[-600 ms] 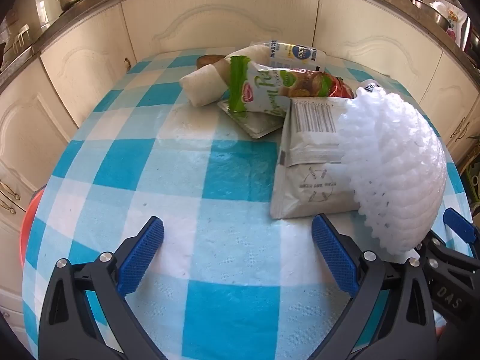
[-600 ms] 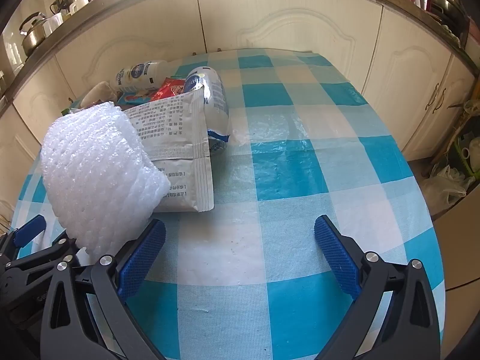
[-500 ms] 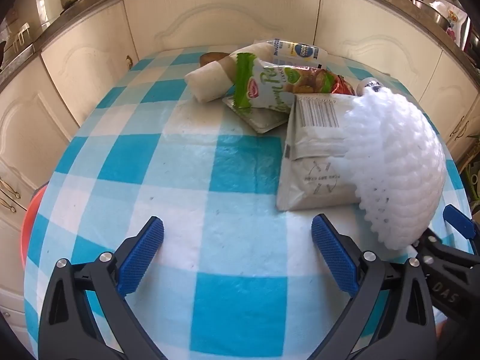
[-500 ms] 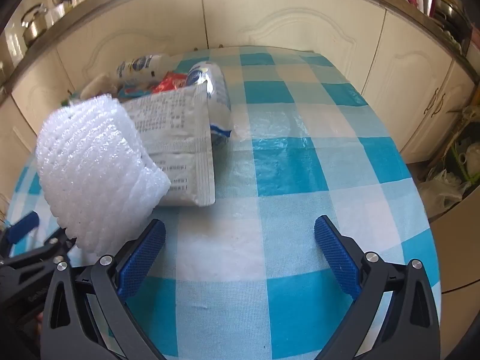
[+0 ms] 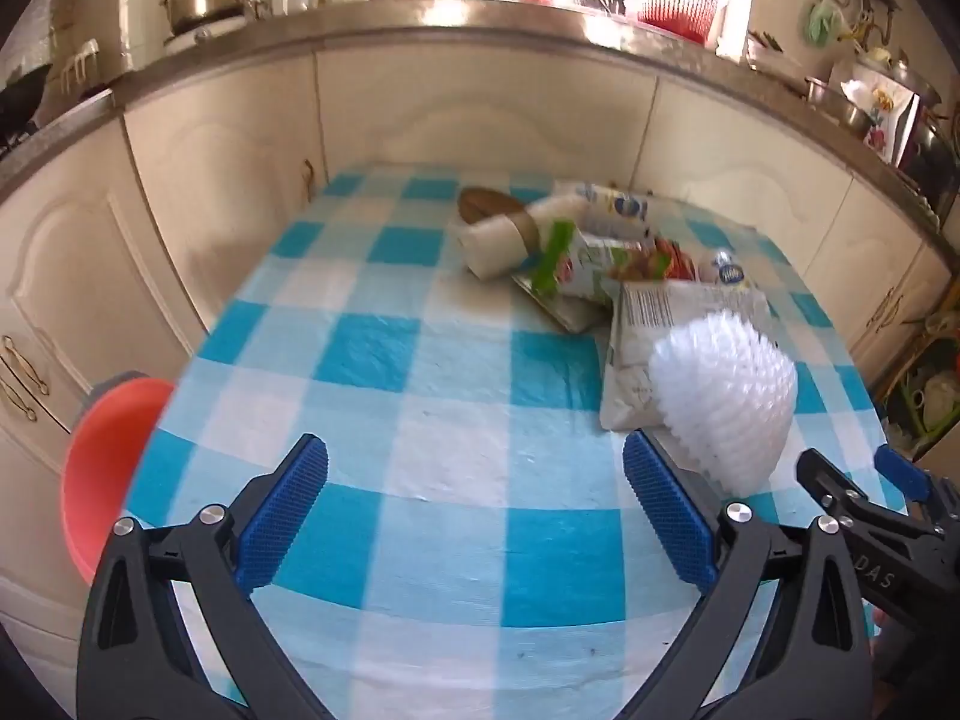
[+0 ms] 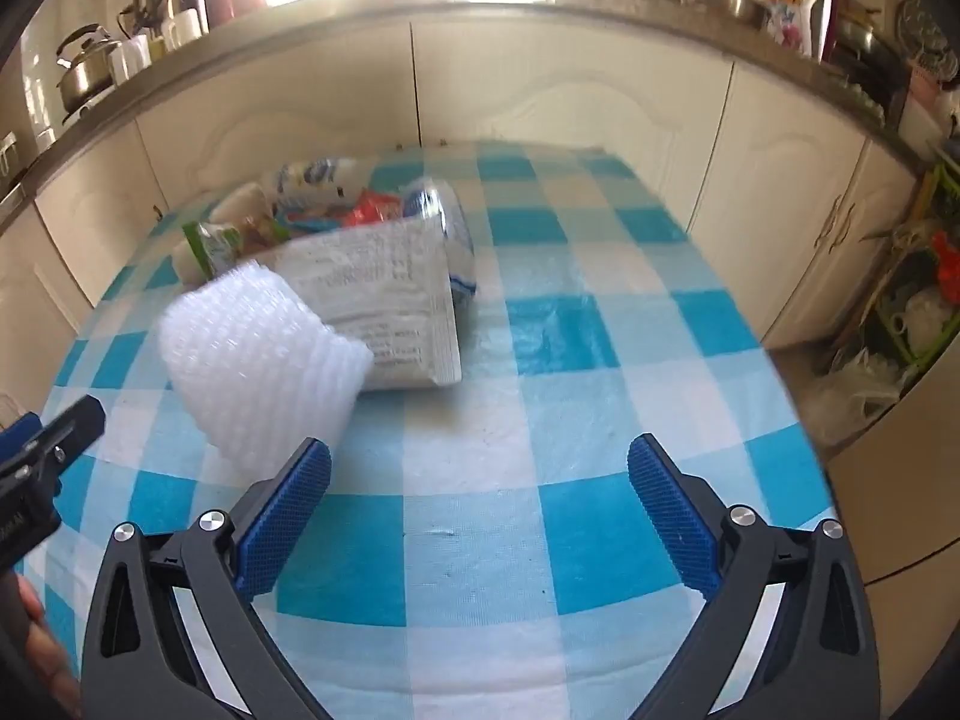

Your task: Collect trash

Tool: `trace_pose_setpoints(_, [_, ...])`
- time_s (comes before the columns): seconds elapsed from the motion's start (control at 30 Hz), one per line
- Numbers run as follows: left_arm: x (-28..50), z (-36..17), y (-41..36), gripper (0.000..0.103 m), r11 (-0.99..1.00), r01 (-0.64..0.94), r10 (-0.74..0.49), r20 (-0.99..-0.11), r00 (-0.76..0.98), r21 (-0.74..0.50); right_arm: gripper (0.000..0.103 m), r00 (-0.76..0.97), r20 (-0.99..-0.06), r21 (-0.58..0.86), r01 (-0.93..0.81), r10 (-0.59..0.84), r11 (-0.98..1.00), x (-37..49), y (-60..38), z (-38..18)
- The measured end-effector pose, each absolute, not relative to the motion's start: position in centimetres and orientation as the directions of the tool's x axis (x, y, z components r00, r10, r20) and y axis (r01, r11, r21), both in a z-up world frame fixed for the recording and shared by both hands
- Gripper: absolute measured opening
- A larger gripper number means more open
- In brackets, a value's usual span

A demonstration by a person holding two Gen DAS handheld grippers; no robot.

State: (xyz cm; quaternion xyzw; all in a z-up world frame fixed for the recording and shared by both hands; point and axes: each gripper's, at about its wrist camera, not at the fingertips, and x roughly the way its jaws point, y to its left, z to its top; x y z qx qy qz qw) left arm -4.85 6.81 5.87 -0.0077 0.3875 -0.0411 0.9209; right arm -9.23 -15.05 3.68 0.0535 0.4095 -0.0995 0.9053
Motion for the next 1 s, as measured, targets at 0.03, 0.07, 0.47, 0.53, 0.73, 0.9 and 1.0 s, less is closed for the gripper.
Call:
trace_pose_setpoints(0.03, [-5.1, 6.2, 7.3, 0.099, 0.997, 0.066, -0.081, -0.704, 0.706, -0.049, 0.098, 0.652, -0.747, 0.016, 0.216, -0.132, 0.976, -9.4, -14.9, 4.3])
trace_pose_setpoints(0.07, [-5.3, 6.7, 7.7, 0.099, 0.997, 0.063, -0.082, -0.696, 0.713, -0.052, 0.098, 0.662, -0.739, 0.025, 0.211, -0.124, 0.977, -9.6, -14.7, 5.1])
trace_pose_setpoints(0.47, [-8.7, 15.1, 13.6, 0.099, 1.000, -0.003, -0.012, -0.522, 0.853, -0.027, 0.098, 0.864, -0.487, 0.057, 0.177, -0.128, 0.982, -15.1, -11.4, 17.8])
trace_pose_setpoints(0.53, [-9.5, 16.5, 14.4, 0.099, 0.999, -0.016, -0.002, -0.491, 0.871, -0.032, 0.098, 0.887, -0.442, 0.062, 0.175, -0.130, 0.983, -16.2, -10.6, 19.3])
trace_pose_setpoints(0.73, [-11.7, 19.5, 16.2, 0.099, 0.998, -0.051, 0.036, -0.414, 0.910, -0.025, 0.098, 0.930, -0.348, 0.055, 0.146, -0.118, 0.988, -19.5, -9.1, 22.7])
trace_pose_setpoints(0.9, [-13.6, 21.2, 17.0, 0.099, 0.998, -0.066, 0.053, -0.354, 0.934, -0.024, 0.098, 0.940, -0.320, 0.043, 0.141, -0.120, 0.989, -20.8, -8.1, 23.7])
trace_pose_setpoints(1.0, [-14.5, 22.0, 17.4, 0.099, 0.997, -0.066, 0.052, -0.333, 0.942, -0.031, 0.098, 0.943, -0.312, 0.053, 0.136, -0.113, 0.989, -21.2, -8.0, 23.9])
